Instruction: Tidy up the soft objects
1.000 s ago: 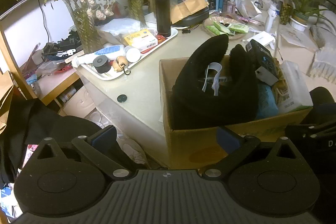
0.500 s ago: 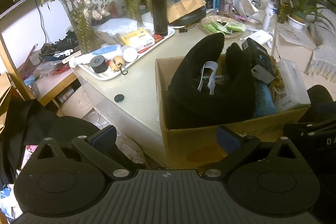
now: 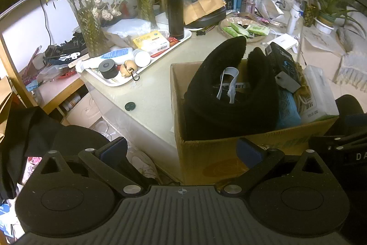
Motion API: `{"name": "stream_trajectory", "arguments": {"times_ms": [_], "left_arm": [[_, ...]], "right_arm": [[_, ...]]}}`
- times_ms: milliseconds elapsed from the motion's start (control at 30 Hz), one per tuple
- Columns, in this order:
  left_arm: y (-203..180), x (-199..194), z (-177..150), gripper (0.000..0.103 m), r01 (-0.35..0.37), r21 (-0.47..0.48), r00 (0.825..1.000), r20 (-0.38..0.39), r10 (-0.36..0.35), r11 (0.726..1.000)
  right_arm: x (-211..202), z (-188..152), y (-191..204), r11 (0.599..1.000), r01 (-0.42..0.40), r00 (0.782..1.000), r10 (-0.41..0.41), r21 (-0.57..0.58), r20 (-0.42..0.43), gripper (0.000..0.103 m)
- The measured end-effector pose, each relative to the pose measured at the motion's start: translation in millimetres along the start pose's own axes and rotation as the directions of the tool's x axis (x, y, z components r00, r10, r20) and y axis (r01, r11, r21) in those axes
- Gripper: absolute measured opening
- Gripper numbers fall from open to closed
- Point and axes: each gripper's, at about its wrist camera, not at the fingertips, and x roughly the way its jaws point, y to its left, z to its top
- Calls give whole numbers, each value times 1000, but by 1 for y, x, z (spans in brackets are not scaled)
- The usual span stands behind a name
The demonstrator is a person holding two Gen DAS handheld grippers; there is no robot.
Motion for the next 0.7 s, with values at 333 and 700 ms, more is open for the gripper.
{"name": "stream_trajectory", "arguments": {"times_ms": [333,700], "left_arm": [[0,0,-2,103,5,-3,1000,-2,-5,1000],[1,0,-2,103,7,-6,1000,-4,-7,1000]], "right_arm": [[0,0,0,1000,4,1000,-4,2,-1,103],[-1,0,-1,1000,6,1000,-6,4,1,103]]}}
